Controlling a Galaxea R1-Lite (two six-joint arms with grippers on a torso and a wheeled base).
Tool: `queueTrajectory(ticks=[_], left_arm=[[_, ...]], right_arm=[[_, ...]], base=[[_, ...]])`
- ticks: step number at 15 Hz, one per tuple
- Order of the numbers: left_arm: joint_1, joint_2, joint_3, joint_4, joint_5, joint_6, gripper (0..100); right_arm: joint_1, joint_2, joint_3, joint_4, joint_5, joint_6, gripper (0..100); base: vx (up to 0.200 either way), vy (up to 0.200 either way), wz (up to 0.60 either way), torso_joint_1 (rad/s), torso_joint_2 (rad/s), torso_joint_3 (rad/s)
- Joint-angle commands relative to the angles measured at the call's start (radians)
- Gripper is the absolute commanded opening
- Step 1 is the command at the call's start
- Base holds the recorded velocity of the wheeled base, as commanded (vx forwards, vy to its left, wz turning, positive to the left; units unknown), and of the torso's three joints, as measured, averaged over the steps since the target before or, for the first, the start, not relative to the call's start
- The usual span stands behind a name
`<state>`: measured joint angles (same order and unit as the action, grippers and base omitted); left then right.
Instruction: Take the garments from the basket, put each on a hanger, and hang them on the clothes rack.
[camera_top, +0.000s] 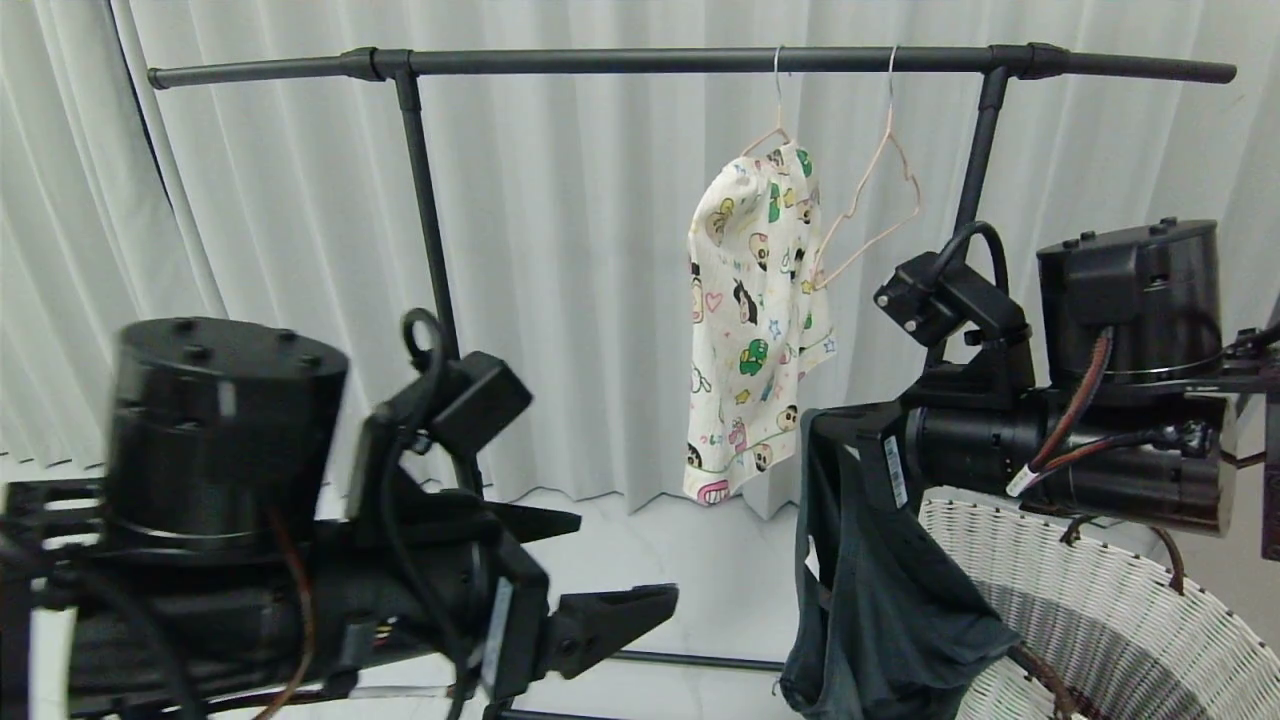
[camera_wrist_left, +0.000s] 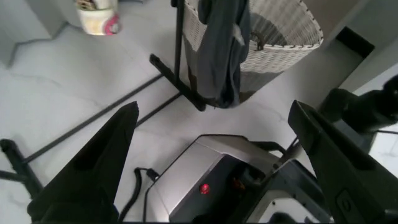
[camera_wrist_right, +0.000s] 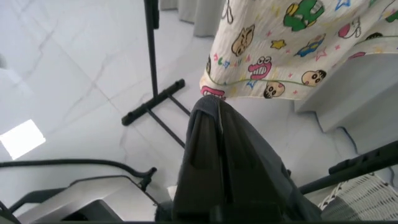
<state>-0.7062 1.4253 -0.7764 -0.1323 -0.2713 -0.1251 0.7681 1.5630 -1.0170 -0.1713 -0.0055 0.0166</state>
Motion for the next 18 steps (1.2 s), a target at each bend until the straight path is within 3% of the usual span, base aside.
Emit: queueTrajectory(ticks=[1,4,7,8,13,16,18], left_arm=[[-0.061,0.238,-0.106,-0.043,0.023,-0.014,100],[-0.085,0.380,-0.208,-0.044,0.034,-0.014,100],[-0.107,0.506,-0.343,-0.046,0.178,-0.094,100],[-0.125,0.518,-0.365,-0.046,0.182,-0.123,100],[-0.122,0.572,-0.363,-0.046,0.190,-0.126,100],[-0.110,0.649,-0.370,-0.082,0.250,-0.126,100],[-0.111,0.664,-0.360,-0.082,0.247,-0.126,100]], right_arm=[[0.000,-0.035,0.000,-0.001,-0.001,0.005,0],[0.002,-0.041,0.002,-0.002,-0.001,0.008,0],[0.000,-0.041,0.003,-0.002,-0.002,0.019,0],[0.000,-0.041,0.003,-0.002,-0.001,0.020,0],[0.000,-0.038,-0.002,-0.002,-0.001,0.019,0],[0.000,-0.044,-0.006,-0.002,-0.004,0.019,0],[-0.003,-0.052,-0.005,-0.001,-0.005,0.019,0]], base=[[0.000,0.000,0.00,0.000,0.00,0.000],[0.000,0.000,0.00,0.000,0.00,0.000],[0.000,0.000,0.00,0.000,0.00,0.000],[0.000,0.000,0.00,0.000,0.00,0.000],[0.000,0.000,0.00,0.000,0.00,0.000],[0.000,0.000,0.00,0.000,0.00,0.000],[0.000,0.000,0.00,0.000,0.00,0.000]])
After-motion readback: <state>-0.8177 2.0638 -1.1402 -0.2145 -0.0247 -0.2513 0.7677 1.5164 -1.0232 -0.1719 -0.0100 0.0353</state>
